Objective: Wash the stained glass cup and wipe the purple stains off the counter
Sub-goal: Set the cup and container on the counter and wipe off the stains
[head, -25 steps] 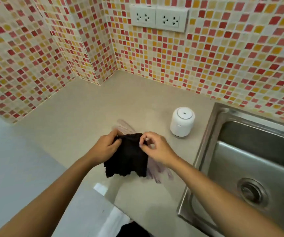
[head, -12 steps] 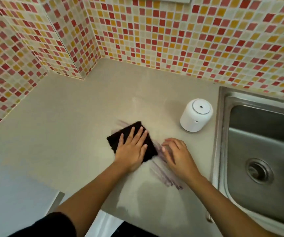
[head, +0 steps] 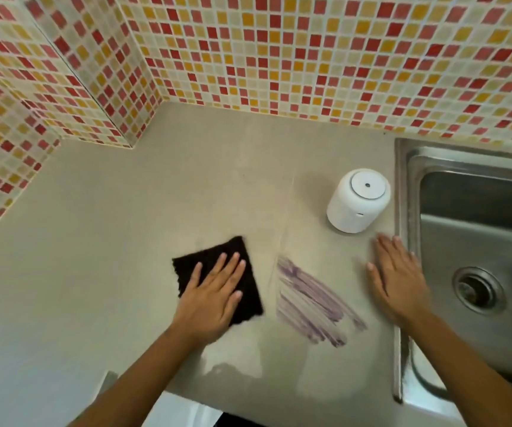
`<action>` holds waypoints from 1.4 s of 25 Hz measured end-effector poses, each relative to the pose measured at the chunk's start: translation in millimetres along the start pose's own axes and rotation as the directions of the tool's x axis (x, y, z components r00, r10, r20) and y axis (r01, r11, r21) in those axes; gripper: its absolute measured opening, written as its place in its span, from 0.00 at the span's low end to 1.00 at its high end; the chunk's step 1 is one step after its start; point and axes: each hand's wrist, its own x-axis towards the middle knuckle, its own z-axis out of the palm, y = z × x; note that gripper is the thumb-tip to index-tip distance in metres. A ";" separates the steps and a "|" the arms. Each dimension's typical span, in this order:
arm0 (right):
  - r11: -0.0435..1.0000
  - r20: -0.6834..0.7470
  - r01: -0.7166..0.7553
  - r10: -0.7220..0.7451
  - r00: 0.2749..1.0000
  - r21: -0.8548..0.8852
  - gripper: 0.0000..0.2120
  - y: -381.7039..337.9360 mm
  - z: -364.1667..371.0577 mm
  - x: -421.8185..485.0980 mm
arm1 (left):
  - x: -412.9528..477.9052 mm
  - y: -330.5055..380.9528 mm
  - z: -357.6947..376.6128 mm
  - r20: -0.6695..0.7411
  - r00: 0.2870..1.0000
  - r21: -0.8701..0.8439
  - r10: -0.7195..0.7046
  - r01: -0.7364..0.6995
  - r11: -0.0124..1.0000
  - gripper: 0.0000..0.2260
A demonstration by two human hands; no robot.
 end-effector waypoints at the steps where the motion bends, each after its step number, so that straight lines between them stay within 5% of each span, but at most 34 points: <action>1: 1.000 -0.012 -0.018 0.018 1.000 0.020 0.34 2.4 1.9 1.1 | -12.8 -18.4 -0.8 -0.010 0.992 0.010 -0.129 0.129 0.992 0.24; 3: 1.000 -0.011 -0.025 0.025 1.000 0.019 0.35 4.2 4.2 2.5 | 7.3 -59.5 -7.9 0.004 0.899 -0.017 -0.439 0.439 0.898 0.24; 5: 0.999 0.015 -0.021 0.021 1.000 -0.035 0.34 4.0 6.2 4.6 | 75.0 -86.1 -24.0 0.001 0.817 -0.099 -0.577 0.574 0.813 0.23; 9: 0.994 0.048 -0.038 0.043 0.998 -0.104 0.32 1.3 9.0 5.0 | 209.9 -67.3 -38.7 0.042 0.904 -0.117 -0.426 0.428 0.896 0.23; 13: 0.992 0.064 -0.045 0.052 0.997 -0.116 0.31 0.0 7.9 5.8 | 137.4 -26.7 -22.6 0.049 0.999 -0.074 -0.016 0.020 0.997 0.22; 15: 0.992 0.036 -0.050 0.054 0.998 -0.112 0.32 0.2 10.4 4.2 | 58.9 -40.0 -10.0 -0.041 0.997 -0.059 -0.067 0.065 0.996 0.23; 17: 0.993 0.022 -0.046 0.049 0.999 -0.111 0.32 0.2 11.8 4.6 | 39.9 -78.2 -14.1 -0.059 0.957 -0.099 -0.285 0.278 0.955 0.24; 21: 0.993 0.020 -0.045 0.048 0.999 -0.110 0.31 2.7 14.4 6.4 | 166.7 -123.9 -41.6 -0.066 0.808 -0.165 -0.585 0.570 0.805 0.23; 24: 0.992 -0.005 -0.050 0.049 0.999 -0.116 0.30 4.1 17.8 6.1 | 252.3 -86.1 -46.0 -0.022 0.872 -0.129 -0.488 0.482 0.867 0.23; 27: 0.993 -0.002 -0.038 0.038 0.999 -0.114 0.30 4.2 16.5 6.4 | 219.7 -42.0 -33.3 0.019 0.997 -0.063 -0.077 0.078 0.995 0.22; 29: 0.993 -0.006 -0.048 0.047 0.999 -0.106 0.31 2.5 14.6 5.8 | 149.3 -40.7 -22.6 0.007 0.993 -0.056 0.120 -0.119 0.991 0.22; 32: 0.994 0.010 -0.054 0.055 0.998 -0.091 0.31 1.4 14.6 4.2 | 68.4 -78.7 -19.5 0.001 0.999 -0.066 0.043 -0.043 0.997 0.22; 35: 0.997 0.037 -0.049 0.051 0.998 -0.067 0.31 4.3 13.6 6.0 | 131.8 -99.4 -29.6 -0.048 0.976 -0.071 -0.210 0.207 0.976 0.22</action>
